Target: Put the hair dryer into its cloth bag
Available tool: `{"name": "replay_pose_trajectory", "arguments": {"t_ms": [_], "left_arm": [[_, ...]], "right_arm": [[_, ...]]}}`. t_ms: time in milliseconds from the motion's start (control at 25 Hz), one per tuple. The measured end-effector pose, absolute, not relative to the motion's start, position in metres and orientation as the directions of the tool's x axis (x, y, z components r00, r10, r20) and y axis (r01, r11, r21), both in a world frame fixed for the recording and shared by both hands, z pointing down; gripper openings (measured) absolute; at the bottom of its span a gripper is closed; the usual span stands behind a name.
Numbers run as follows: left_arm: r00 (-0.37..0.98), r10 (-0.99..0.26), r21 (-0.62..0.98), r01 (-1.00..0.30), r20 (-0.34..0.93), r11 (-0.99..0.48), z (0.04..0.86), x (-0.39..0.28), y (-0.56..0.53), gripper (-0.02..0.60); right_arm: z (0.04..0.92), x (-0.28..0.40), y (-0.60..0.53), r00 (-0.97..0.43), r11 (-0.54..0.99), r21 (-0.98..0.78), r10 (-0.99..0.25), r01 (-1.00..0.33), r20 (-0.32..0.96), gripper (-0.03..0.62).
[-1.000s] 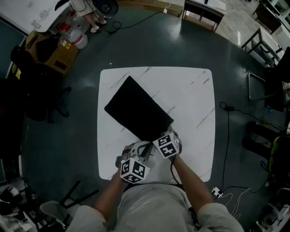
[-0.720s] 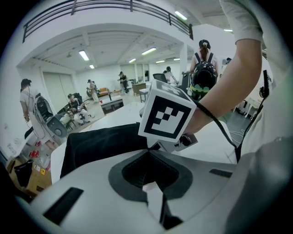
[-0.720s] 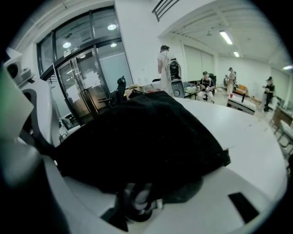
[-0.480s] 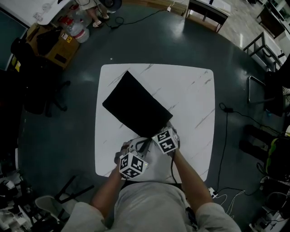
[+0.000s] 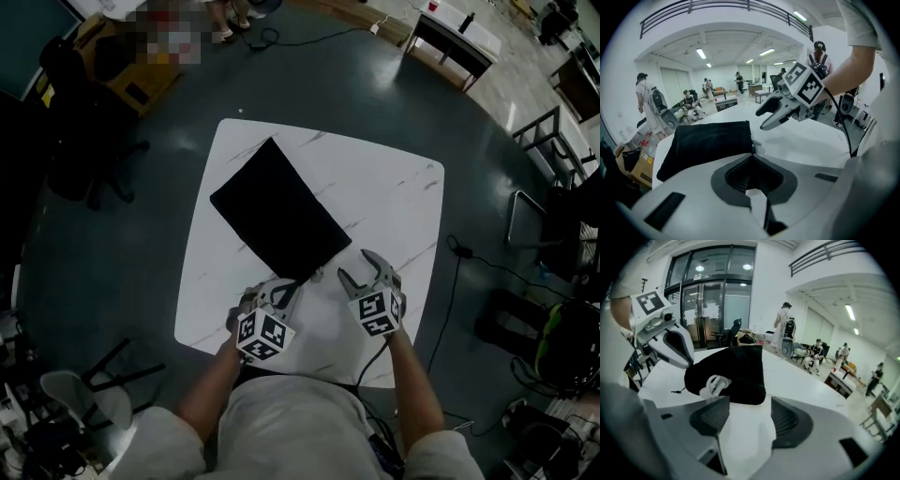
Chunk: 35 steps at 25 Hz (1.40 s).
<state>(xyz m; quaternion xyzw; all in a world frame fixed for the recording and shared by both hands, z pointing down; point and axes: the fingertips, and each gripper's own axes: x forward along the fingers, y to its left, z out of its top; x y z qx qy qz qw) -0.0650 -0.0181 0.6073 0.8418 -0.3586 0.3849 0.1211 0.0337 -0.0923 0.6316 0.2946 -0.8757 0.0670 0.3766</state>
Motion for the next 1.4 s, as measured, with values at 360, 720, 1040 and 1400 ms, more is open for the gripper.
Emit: {"name": "replay_pose_trajectory", "arguments": {"t_ms": [360,720,1040,1400], "left_arm": [[0.225,-0.644,-0.183,-0.844,0.731,-0.503,0.619,-0.072,-0.018,0.130],[-0.004,-0.620,-0.118,-0.983,0.784,-0.144,0.674,-0.115,-0.004,0.079],[0.053,-0.696,-0.065,-0.988,0.716,-0.142,0.634,-0.139,-0.001,0.011],[0.128,-0.793,-0.107,-0.966,0.595,-0.236,0.532,-0.158,-0.001,0.011]], "right_arm": [[0.645,0.004,-0.150,-0.559,0.846,0.211,-0.490,-0.489,0.668,0.027],[0.642,-0.009,-0.119,-0.608,0.874,0.149,-0.435,-0.462,0.664,0.021],[0.599,-0.001,-0.079,-0.658,0.791,-0.049,-0.471,-0.610,0.588,0.020],[0.511,-0.003,-0.030,-0.610,0.726,0.006,-0.581,-0.687,0.538,0.020]]}}
